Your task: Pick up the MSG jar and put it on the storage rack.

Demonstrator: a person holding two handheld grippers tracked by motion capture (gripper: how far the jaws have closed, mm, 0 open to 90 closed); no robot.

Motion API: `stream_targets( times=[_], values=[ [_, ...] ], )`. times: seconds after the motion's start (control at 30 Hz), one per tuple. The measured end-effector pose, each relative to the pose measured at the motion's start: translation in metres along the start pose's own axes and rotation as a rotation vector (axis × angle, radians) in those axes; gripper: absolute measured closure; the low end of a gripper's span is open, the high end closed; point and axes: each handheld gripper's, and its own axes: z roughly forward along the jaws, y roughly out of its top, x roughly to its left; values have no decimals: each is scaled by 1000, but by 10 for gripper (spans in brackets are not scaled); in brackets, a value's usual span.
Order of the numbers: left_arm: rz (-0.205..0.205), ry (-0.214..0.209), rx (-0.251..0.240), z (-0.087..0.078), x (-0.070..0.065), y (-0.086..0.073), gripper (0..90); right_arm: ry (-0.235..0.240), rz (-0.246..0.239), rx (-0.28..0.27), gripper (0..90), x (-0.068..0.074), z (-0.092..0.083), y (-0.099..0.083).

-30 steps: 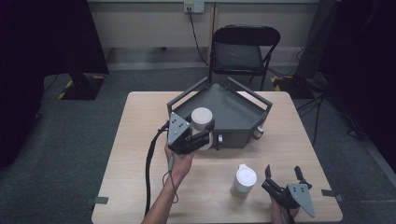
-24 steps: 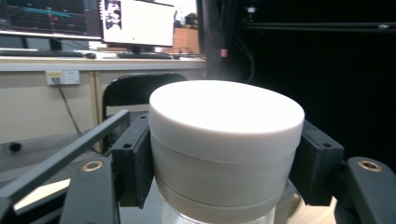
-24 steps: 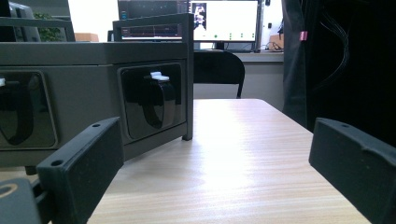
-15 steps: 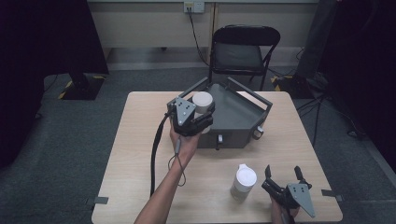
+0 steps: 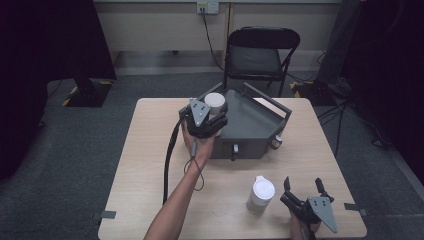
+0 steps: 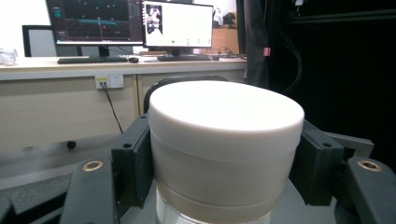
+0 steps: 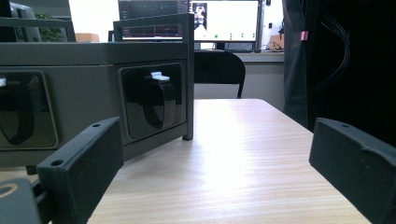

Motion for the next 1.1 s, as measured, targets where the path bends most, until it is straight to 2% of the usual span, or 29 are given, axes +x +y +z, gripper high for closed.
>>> stream_targets(
  times=[0.13,0.27,0.37,0.5,0.63,0.7,0.97,1.1],
  values=[
    [1,6,7,6,-1,-3,342,0,0,0,19,0,0,0],
    [-24,9,5,8,-1,-9,342,0,0,0,19,0,0,0],
    [-13,15,4,8,-2,-13,341,0,-1,0,19,0,0,0],
    [-21,8,-29,6,-1,-24,341,1,0,0,19,0,0,0],
    [-15,13,-26,6,-3,-23,341,1,0,0,19,0,0,0],
    [6,18,-26,7,-4,-24,342,1,0,0,19,0,0,0],
    [-4,22,-7,7,-5,-19,341,2,-1,0,19,0,0,0],
    [-26,32,10,7,-6,-15,340,2,-1,0,19,0,0,0]
  ],
)
